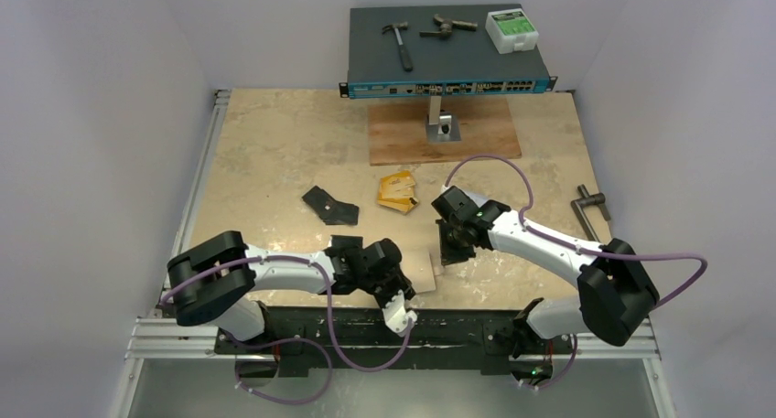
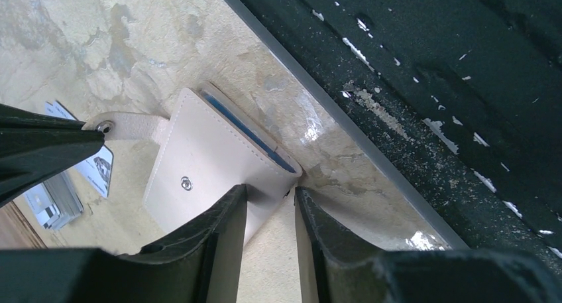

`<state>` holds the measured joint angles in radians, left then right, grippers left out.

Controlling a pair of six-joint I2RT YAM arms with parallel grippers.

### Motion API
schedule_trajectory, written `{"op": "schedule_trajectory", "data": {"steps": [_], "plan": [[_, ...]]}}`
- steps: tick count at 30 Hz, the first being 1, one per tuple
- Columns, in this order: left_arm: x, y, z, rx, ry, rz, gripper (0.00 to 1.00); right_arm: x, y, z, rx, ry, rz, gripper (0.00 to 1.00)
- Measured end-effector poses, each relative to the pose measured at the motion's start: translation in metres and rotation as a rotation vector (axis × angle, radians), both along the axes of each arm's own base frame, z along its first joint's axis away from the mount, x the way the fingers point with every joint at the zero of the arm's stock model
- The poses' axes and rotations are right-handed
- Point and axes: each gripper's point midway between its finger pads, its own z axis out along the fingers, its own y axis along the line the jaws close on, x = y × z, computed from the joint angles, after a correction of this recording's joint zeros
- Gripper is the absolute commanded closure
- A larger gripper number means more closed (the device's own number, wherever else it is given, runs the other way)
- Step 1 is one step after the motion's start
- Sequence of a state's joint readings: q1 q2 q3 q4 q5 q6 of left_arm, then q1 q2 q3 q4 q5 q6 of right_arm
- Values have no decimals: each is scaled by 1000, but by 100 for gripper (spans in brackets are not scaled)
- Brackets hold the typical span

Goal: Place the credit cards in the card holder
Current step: Close the card holder at the center of the board.

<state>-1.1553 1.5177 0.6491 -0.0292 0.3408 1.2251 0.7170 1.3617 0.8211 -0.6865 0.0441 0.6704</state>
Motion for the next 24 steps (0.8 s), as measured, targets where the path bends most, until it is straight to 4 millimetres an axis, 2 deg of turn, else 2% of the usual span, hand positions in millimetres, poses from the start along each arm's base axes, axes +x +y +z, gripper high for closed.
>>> {"op": "schedule_trajectory", "data": {"steps": [12, 24], "plan": [[1, -1, -2, 12, 0, -6, 72, -1, 3, 1, 17, 6, 6, 100], [3, -1, -2, 15, 8, 2, 72, 1, 33, 6, 153, 23, 46, 100]]}}
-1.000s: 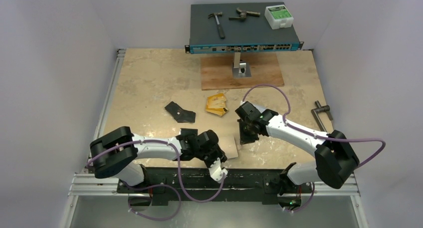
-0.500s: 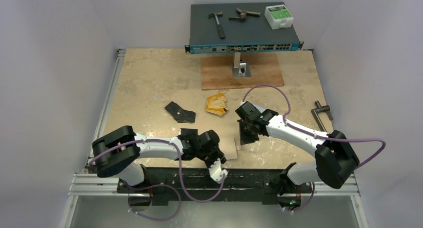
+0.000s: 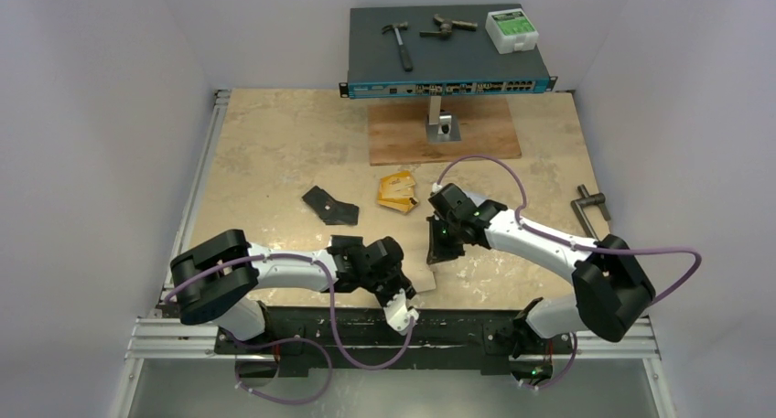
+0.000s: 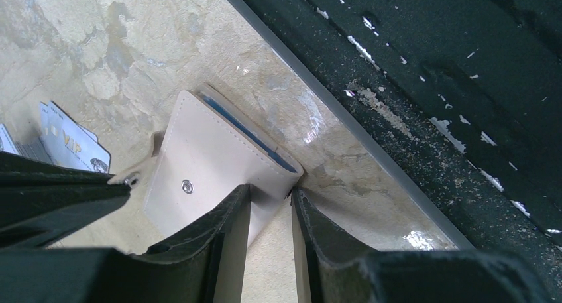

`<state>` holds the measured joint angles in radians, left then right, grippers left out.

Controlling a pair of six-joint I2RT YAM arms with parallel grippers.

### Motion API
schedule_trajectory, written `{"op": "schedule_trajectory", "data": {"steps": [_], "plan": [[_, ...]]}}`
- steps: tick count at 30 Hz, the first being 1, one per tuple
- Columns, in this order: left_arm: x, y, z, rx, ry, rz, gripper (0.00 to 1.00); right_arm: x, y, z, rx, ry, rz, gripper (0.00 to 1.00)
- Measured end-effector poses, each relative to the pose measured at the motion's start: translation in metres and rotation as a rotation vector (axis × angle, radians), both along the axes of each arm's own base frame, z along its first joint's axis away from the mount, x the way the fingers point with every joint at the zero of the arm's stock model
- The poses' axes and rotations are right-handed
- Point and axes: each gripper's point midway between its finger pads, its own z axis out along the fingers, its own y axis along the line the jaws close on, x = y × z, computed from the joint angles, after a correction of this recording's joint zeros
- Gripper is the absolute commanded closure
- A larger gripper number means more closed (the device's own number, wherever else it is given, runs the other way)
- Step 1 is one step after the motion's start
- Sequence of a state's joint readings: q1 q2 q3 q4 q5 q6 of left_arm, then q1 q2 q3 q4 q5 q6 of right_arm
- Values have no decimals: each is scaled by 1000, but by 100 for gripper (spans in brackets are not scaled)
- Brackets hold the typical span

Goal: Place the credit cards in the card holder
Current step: Close the card holder at the center of the board.

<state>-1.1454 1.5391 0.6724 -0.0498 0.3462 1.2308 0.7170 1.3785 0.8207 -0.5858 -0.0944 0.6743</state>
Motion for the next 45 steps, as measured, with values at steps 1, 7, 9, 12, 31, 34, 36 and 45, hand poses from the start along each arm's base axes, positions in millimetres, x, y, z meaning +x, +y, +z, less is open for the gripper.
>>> {"op": "schedule_trajectory", "data": {"steps": [1, 7, 9, 12, 31, 34, 36, 45], "plan": [[0, 0, 0, 1, 0, 0, 72, 1, 2, -1, 8, 2, 0, 100], [1, 1, 0, 4, 7, 6, 71, 2, 13, -8, 47, 19, 1, 100], [1, 1, 0, 4, 10, 9, 72, 2, 15, -11, 58, 26, 1, 100], [1, 1, 0, 5, 11, 8, 72, 2, 16, -16, 61, 32, -3, 100], [1, 2, 0, 11, 14, 10, 73, -1, 23, -23, 33, 19, 24, 100], [1, 3, -1, 14, 20, 15, 73, 0, 26, -24, -1, 7, 42, 100], [1, 3, -1, 15, 20, 16, 73, 0, 28, -26, -28, -3, 56, 100], [0, 3, -1, 16, 21, 17, 74, 0, 31, -28, -92, -45, 75, 100]]}}
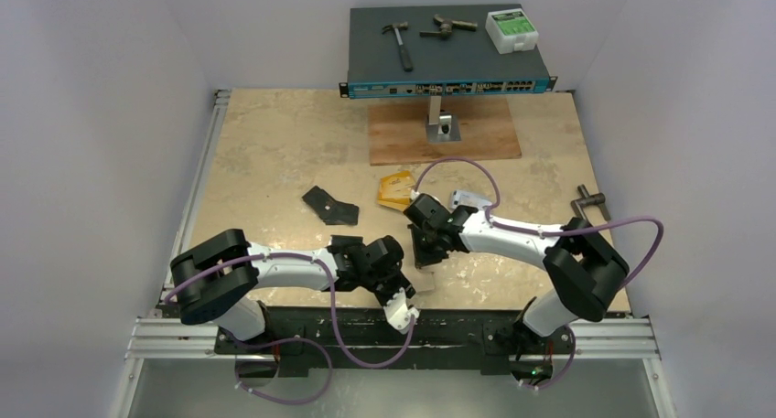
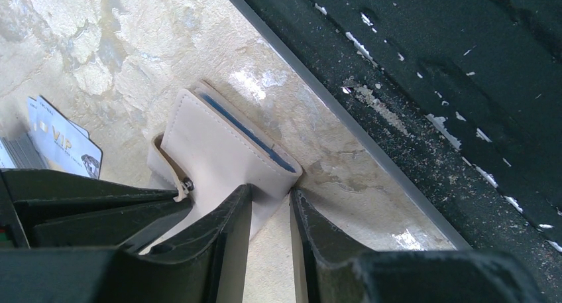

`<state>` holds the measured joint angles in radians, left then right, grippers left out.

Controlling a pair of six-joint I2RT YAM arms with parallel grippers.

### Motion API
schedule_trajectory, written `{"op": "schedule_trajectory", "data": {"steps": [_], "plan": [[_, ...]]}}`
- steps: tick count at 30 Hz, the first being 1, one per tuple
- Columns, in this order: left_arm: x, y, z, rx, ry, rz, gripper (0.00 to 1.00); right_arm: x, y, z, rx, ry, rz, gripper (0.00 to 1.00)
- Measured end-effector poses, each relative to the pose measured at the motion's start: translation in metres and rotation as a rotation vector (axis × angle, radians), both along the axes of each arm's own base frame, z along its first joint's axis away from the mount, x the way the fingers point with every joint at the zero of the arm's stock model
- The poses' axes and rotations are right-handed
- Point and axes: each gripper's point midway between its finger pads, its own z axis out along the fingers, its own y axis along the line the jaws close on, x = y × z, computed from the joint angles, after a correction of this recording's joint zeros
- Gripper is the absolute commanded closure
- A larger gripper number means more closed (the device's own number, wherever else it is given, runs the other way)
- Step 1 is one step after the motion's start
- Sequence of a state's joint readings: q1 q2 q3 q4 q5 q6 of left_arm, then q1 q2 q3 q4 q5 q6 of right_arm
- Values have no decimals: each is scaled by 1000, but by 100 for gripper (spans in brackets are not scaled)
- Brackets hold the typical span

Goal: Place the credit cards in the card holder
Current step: Close the card holder at the center of the board.

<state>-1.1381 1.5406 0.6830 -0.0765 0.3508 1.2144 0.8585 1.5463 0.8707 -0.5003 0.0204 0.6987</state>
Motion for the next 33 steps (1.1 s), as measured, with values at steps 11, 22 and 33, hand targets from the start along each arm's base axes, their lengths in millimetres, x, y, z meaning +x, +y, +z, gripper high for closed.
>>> {"op": "schedule_trajectory", "data": {"steps": [11, 22, 33], "plan": [[-1, 0, 0, 0, 6, 0, 74, -8, -8, 1, 4, -11, -35, 100], [-1, 1, 0, 3, 21, 18, 75, -21, -14, 1, 46, -95, -131, 100], [-1, 2, 0, 25, 40, 44, 76, -24, -9, -6, 63, -224, -242, 100]]}}
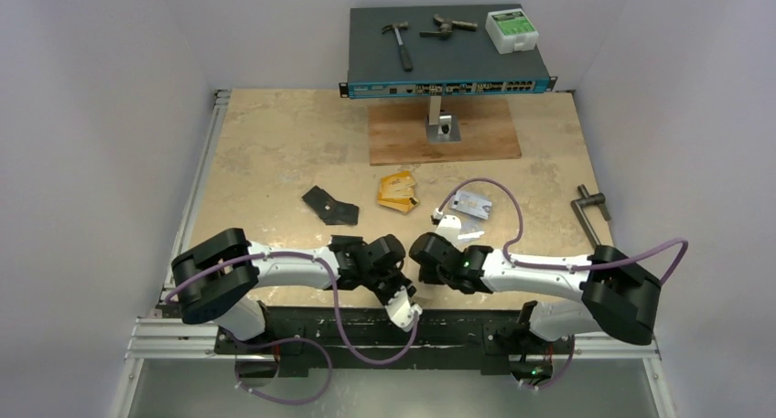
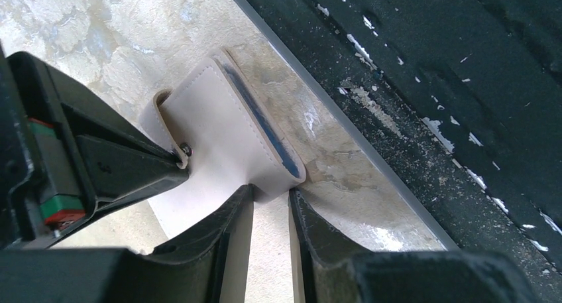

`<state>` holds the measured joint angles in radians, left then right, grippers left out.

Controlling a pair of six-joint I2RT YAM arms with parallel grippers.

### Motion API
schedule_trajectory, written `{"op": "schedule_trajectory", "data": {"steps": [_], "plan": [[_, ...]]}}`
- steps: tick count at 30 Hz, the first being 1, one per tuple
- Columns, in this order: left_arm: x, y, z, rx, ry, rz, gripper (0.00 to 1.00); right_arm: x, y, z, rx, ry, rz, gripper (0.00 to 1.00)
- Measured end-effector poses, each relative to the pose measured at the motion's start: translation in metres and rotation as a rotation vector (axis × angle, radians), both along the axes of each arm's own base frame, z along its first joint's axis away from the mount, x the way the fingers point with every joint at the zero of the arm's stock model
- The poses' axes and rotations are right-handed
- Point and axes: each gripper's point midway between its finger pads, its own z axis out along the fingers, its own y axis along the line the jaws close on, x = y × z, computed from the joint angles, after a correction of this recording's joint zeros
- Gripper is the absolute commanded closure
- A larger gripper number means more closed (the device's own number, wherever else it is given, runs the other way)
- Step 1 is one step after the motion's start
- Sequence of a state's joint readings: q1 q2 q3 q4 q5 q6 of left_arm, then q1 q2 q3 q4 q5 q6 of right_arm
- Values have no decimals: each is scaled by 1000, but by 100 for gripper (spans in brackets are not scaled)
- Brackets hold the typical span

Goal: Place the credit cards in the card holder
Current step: Close the card holder at the center of the board.

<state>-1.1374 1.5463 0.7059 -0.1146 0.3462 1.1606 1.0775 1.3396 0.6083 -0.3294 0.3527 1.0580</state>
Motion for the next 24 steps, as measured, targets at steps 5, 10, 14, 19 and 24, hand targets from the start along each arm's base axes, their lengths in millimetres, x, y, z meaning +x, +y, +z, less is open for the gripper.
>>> {"op": "schedule_trajectory", "data": {"steps": [5, 10, 14, 19, 24], "plan": [[1, 1, 0, 9, 21, 21, 76, -3, 0, -3, 31, -69, -59, 100], [3, 3, 0, 16, 52, 48, 76, -6, 3, -1, 50, -124, -111, 100], [5, 9, -1, 39, 85, 86, 76, -17, 6, -4, 68, -154, -146, 100], [4, 13, -2, 65, 56, 42, 76, -27, 8, -7, 106, -153, -208, 100], [2, 16, -2, 85, 5, -24, 75, -36, 17, -10, 142, -145, -245, 100]]}}
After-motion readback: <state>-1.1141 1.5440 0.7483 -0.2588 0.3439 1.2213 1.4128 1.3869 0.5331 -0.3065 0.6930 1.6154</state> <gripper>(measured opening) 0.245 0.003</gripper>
